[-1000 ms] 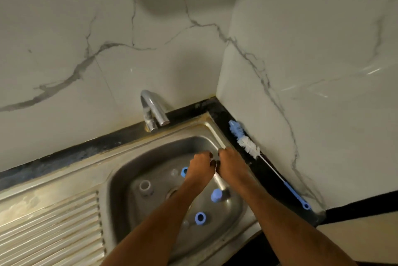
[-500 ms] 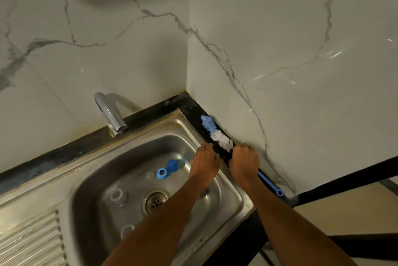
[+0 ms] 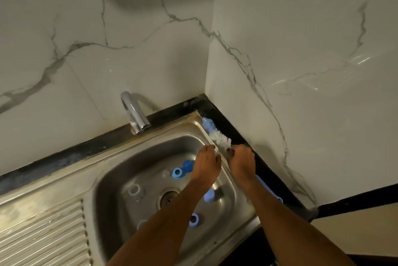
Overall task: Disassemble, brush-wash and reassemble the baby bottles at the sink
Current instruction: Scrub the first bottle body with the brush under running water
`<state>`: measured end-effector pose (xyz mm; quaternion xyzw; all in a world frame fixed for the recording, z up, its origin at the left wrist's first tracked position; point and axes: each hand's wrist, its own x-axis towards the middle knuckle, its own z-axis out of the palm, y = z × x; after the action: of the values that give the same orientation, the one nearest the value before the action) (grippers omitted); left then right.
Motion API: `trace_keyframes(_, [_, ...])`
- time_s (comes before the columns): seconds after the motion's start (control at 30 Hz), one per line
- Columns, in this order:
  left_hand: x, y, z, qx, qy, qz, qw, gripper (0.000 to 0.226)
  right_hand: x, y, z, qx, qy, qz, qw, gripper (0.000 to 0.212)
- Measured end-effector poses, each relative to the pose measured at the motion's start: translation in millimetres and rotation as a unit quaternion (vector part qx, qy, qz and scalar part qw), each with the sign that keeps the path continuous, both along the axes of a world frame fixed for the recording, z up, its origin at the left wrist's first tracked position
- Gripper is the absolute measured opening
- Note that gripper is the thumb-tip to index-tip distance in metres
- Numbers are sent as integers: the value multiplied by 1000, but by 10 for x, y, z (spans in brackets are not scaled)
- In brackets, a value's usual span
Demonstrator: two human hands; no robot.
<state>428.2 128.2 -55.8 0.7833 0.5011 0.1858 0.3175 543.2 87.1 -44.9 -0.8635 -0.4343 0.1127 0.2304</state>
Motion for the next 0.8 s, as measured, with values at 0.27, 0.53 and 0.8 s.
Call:
trace_keyframes(0.27, [-766,305,158,-4,-27,143,989,18,-700,479,239,90,61,-12,994,22])
trace_keyframes(0.53, [-1443,664,307,6,-35,318,947,13,-1251,793,141,117,83,24,989,30])
trace_keyframes(0.8, [-1619,1138,410,-21,-57,367,928,22,-1358,870,-48,105,81,51,990,11])
